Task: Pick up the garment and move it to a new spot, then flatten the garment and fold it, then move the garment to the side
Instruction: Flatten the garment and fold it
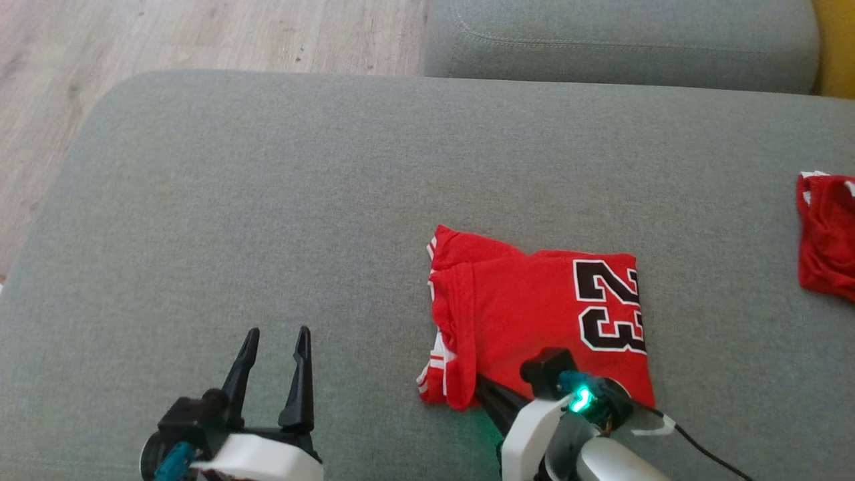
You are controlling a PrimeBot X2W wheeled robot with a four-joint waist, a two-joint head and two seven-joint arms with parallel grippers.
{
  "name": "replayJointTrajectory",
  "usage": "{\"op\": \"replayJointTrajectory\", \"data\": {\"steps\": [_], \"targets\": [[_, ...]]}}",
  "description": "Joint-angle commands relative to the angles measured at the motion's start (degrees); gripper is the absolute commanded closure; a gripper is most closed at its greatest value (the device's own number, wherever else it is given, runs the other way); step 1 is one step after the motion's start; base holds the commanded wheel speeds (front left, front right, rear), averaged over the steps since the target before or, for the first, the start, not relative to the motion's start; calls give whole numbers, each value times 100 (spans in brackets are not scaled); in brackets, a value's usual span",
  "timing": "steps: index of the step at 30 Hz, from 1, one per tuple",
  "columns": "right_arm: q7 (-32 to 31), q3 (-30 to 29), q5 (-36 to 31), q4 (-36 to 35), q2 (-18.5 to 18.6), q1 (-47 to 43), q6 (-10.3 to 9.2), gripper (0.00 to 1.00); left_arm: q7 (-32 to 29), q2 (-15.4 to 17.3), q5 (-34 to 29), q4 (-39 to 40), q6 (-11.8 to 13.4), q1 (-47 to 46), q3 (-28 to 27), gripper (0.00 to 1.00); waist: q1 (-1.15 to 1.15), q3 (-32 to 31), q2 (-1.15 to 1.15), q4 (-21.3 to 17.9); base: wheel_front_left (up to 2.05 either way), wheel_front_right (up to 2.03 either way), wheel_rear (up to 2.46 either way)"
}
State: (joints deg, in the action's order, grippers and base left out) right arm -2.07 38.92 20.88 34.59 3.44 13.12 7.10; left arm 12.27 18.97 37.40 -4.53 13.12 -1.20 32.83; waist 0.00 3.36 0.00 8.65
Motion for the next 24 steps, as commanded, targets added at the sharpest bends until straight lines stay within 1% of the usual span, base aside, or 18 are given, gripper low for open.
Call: {"op": "replayJointTrajectory", "data": {"steps": [1, 4, 8, 9, 11, 12, 13, 14, 19, 24], "targets": [[91, 116, 55, -112, -51, 280, 39, 100, 87, 48, 44, 144, 25, -322, -247, 0, 0, -1, 0, -6, 0, 0, 0], [328, 101, 207, -48, -52, 387, 39, 100, 94, 47, 47, 136, 29, -327, -247, 0, 0, -11, 0, -33, 0, 0, 0], [640, -149, 221, -43, -51, 523, 39, 100, 101, 48, 44, 125, 45, -324, -243, 0, 0, -51, 0, -97, 0, 0, 0], [706, -240, 190, -56, -42, 540, 39, 90, 102, 42, 40, 123, 47, -334, -237, 0, 0, -64, 0, -111, 0, 0, 0], [828, -471, 135, -116, -29, 542, 39, 60, 107, 33, 32, 118, 41, -359, -225, 0, 0, -97, 0, -145, 0, 0, 0], [870, -599, 105, -160, -26, 530, 39, 47, 109, 25, 23, 117, 36, -379, -215, 0, 0, -114, 0, -165, 0, 0, 0], [919, -742, 67, -219, -23, 512, 39, 18, 111, 18, 14, 115, 30, -401, -204, 0, 0, -133, 0, -187, 0, 0, 0], [968, -906, 16, -286, -20, 488, 39, 0, 111, 9, 3, 110, 24, -429, -190, 0, 0, -153, 0, -206, 0, 0, 0], [1114, -1737, -356, -685, -22, 280, 39, 0, 120, -64, -17, 4, -19, -595, -149, 0, 0, -279, 0, -320, 0, 0, 0], [1119, -2453, -672, -1232, -46, -83, 39, 0, 156, -154, 8, -138, -30, -637, -174, 0, 0, -392, 0, -434, 0, 0, 0]]}}
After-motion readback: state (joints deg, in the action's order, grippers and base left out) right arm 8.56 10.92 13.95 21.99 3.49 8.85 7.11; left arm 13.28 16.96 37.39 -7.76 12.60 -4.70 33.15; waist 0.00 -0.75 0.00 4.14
